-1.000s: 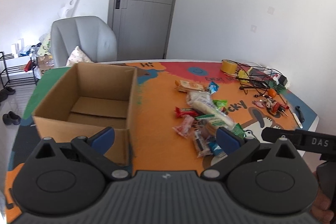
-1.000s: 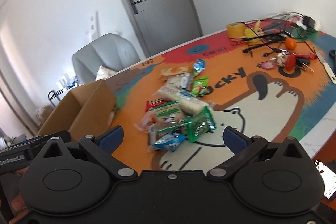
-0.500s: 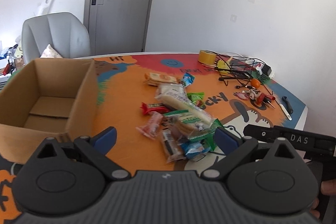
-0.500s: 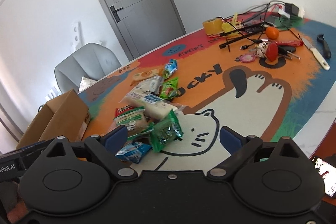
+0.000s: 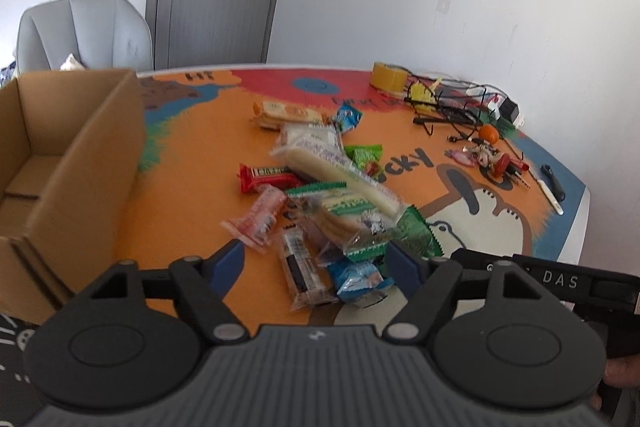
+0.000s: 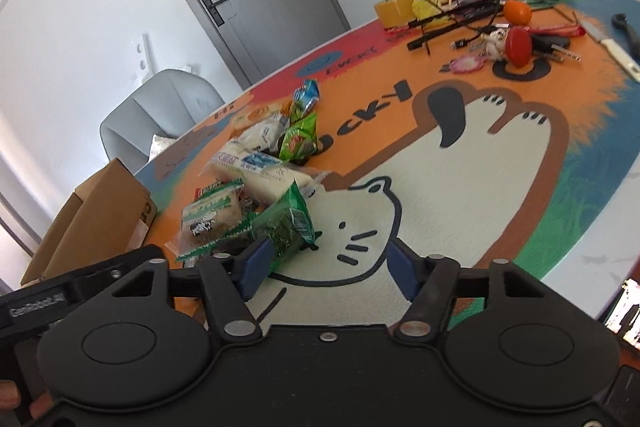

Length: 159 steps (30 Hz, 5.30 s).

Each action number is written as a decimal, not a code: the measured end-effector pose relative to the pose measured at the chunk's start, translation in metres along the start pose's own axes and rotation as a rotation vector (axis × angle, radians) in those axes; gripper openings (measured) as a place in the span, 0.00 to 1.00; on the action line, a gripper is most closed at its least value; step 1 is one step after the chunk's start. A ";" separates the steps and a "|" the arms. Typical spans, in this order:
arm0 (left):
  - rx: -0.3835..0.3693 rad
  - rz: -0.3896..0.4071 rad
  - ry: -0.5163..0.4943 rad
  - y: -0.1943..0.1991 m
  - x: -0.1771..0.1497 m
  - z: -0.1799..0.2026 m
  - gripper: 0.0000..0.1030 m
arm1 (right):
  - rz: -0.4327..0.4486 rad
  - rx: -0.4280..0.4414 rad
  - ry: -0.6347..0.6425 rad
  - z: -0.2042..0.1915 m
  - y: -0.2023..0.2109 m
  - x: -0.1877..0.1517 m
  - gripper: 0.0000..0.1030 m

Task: Organize snacks
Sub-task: 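Grasp the blue chip bag with the left tool while the right tool grasps a green packet, then carry the blue bag and green packet over the cardboard box with both tools, then open the left tool over the box while the right tool releases the green packet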

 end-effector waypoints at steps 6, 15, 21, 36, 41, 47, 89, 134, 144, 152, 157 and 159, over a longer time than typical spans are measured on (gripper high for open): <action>-0.024 -0.032 0.011 -0.012 -0.004 0.002 0.66 | -0.007 0.013 0.019 -0.002 -0.010 0.001 0.60; -0.066 -0.040 0.032 -0.016 -0.004 0.006 0.39 | -0.057 0.068 0.074 -0.019 -0.033 0.004 0.44; -0.075 -0.050 0.031 -0.022 -0.004 0.013 0.35 | -0.062 0.101 0.045 -0.011 -0.031 0.003 0.28; -0.120 -0.075 0.004 -0.045 -0.010 0.045 0.37 | -0.032 0.025 0.030 0.014 -0.001 0.005 0.27; -0.117 -0.079 -0.027 -0.042 -0.013 0.047 0.37 | -0.041 0.014 0.043 0.011 -0.005 0.004 0.31; -0.124 -0.076 -0.030 -0.038 -0.017 0.046 0.38 | -0.025 0.020 0.063 0.008 -0.010 0.005 0.34; -0.010 0.083 -0.033 0.024 0.011 0.011 0.32 | 0.029 0.129 0.130 -0.033 0.022 0.006 0.06; 0.233 0.176 0.168 0.104 0.015 -0.166 0.32 | -0.007 0.397 0.350 -0.245 -0.009 -0.022 0.05; 0.303 0.132 0.198 0.100 0.015 -0.179 0.48 | -0.039 0.427 0.360 -0.270 -0.031 -0.027 0.05; 0.327 0.157 0.252 0.121 0.007 -0.181 0.79 | -0.051 0.448 0.360 -0.274 -0.035 -0.030 0.41; 0.346 0.152 0.252 0.124 0.008 -0.176 0.86 | -0.037 0.406 0.299 -0.248 -0.028 -0.025 0.55; 0.336 0.149 0.255 0.123 0.008 -0.171 0.88 | -0.030 0.383 0.281 -0.235 -0.024 -0.023 0.63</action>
Point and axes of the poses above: each gripper's, at about its wrist camera, not at the fingertips, and y roughly against the way its jaws point, z to its right, x to its top, the point moved 4 cm from there along -y, roughly the way its jaws point, and after that the axes turned 11 degrees about -y, right-handed, at the moved point
